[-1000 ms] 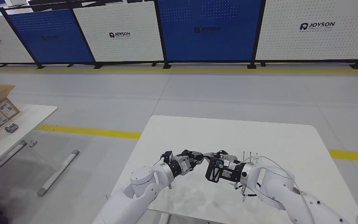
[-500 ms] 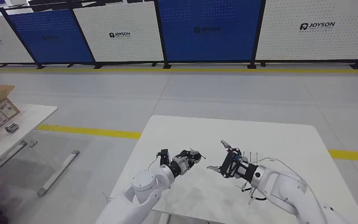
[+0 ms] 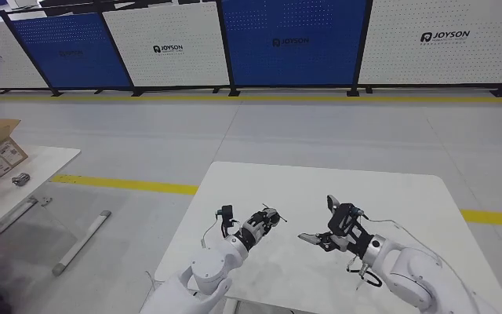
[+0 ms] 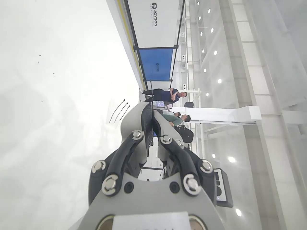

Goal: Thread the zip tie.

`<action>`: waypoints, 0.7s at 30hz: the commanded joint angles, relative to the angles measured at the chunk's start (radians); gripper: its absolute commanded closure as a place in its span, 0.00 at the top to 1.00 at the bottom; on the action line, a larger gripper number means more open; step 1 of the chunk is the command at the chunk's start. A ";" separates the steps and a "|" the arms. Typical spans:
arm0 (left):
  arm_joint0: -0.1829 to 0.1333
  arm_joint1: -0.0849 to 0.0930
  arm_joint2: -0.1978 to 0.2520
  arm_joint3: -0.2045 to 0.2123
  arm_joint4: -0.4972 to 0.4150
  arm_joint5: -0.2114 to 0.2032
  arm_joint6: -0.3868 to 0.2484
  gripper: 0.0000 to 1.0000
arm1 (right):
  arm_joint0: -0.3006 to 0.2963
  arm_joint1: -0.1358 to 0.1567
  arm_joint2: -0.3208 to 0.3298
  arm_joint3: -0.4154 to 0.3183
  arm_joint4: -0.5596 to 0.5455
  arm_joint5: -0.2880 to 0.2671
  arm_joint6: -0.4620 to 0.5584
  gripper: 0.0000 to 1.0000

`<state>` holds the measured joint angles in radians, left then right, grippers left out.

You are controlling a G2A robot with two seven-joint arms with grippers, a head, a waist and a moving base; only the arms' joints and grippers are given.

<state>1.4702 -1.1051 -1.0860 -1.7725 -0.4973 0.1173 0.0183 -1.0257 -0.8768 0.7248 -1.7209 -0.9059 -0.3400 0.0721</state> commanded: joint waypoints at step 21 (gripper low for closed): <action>0.054 -0.013 0.055 -0.038 0.341 -0.144 0.129 0.00 | 0.102 -0.027 -0.078 0.152 0.980 0.000 0.382 1.00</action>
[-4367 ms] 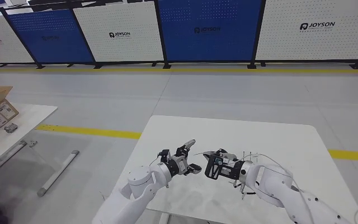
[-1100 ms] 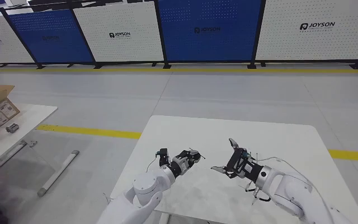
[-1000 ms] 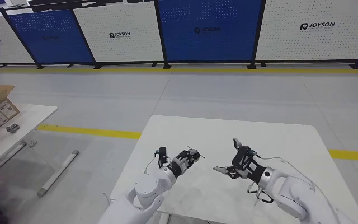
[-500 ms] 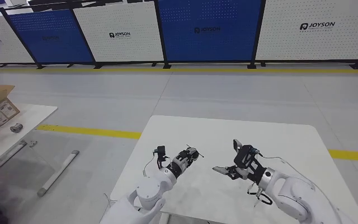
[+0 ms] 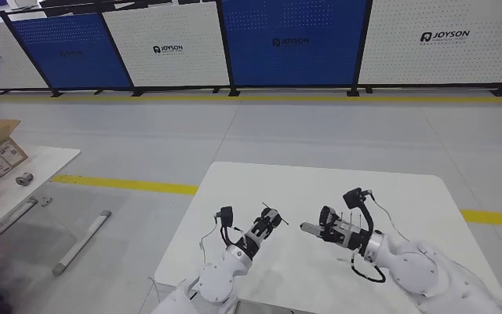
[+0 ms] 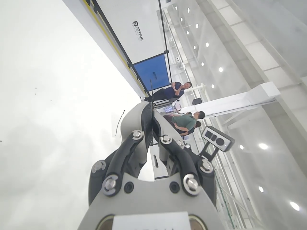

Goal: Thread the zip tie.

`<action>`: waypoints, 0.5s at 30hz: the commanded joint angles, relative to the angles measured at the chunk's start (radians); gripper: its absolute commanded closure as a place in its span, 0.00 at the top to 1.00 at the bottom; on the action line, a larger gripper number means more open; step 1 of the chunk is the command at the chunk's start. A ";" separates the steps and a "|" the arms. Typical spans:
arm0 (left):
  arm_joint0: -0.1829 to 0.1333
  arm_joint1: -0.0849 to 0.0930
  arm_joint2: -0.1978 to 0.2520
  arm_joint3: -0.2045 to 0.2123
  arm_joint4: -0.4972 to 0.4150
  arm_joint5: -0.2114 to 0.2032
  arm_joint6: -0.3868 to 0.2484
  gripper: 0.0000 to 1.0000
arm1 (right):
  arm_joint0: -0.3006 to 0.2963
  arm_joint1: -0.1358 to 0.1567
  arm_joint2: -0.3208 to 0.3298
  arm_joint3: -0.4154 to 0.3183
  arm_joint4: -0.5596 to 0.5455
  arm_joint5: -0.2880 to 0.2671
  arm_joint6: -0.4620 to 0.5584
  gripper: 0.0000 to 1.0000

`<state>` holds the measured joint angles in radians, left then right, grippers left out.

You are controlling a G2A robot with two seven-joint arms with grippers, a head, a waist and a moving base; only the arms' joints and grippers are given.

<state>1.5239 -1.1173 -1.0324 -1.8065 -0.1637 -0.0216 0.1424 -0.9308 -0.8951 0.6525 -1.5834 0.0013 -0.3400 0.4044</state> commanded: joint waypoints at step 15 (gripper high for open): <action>0.001 -0.008 0.011 -0.002 0.027 -0.023 0.026 0.00 | 0.010 -0.031 -0.005 0.059 0.177 0.000 0.127 1.00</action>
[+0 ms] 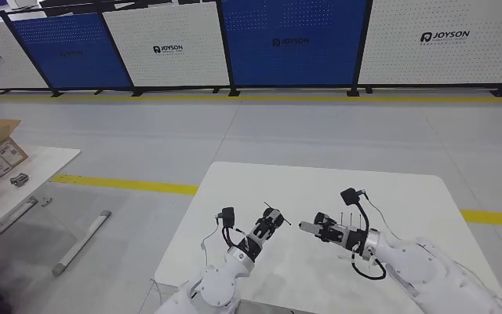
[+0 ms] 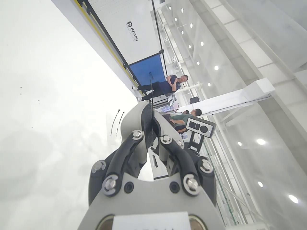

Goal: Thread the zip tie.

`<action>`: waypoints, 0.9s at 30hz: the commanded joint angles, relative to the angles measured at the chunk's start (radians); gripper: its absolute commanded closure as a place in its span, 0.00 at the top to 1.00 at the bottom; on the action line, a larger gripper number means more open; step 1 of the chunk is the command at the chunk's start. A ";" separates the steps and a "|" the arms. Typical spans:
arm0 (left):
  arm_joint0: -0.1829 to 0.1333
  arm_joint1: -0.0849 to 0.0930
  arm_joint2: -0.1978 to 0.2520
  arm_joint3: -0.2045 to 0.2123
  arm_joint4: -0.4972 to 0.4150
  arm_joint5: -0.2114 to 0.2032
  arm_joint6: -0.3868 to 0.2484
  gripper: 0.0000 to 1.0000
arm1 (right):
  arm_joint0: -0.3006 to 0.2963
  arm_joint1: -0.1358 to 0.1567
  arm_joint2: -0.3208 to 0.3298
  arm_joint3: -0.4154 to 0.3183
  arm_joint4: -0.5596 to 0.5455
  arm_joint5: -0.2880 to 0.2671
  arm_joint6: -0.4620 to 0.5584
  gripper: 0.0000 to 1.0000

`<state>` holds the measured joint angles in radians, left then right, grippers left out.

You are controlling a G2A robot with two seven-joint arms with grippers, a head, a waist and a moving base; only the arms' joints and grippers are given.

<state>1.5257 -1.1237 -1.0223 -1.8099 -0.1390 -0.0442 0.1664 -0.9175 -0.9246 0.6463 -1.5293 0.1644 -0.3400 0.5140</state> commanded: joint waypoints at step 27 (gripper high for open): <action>-0.032 -0.041 0.052 0.001 -0.048 0.087 0.074 0.00 | 0.019 -0.109 0.053 0.160 0.190 0.000 0.300 1.00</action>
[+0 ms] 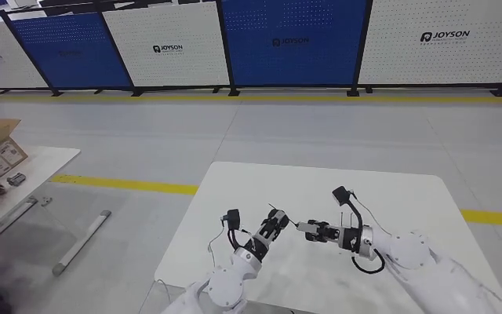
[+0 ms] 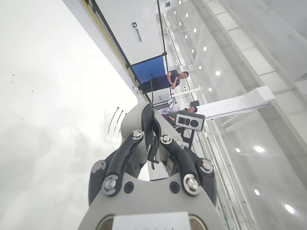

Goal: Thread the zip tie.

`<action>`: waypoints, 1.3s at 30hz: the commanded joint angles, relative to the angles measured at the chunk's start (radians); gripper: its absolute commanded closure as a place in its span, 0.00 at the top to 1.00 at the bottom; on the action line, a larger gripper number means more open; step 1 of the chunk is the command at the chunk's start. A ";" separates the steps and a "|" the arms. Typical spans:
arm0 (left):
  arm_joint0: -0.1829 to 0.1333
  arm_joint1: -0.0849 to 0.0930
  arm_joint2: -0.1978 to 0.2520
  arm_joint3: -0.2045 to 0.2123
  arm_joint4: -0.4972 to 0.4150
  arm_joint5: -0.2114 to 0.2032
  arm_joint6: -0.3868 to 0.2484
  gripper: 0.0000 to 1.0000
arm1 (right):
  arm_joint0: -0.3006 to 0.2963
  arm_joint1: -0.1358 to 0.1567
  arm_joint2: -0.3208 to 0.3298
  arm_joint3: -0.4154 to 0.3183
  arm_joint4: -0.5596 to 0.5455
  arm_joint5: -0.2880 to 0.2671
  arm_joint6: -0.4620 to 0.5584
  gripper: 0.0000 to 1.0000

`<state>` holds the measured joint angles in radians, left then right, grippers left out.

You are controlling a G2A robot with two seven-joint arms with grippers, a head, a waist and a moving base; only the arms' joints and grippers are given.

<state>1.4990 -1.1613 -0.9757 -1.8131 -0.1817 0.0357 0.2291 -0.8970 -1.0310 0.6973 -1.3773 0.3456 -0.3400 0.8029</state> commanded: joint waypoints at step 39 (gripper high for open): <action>0.019 -0.035 -0.017 -0.024 -0.039 0.022 -0.008 0.00 | -0.009 -0.066 0.062 0.112 0.090 0.000 0.121 0.15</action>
<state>1.5170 -1.1958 -0.9921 -1.8376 -0.2228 0.0575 0.2223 -0.9054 -1.0961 0.7576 -1.2662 0.4369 -0.3400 0.9230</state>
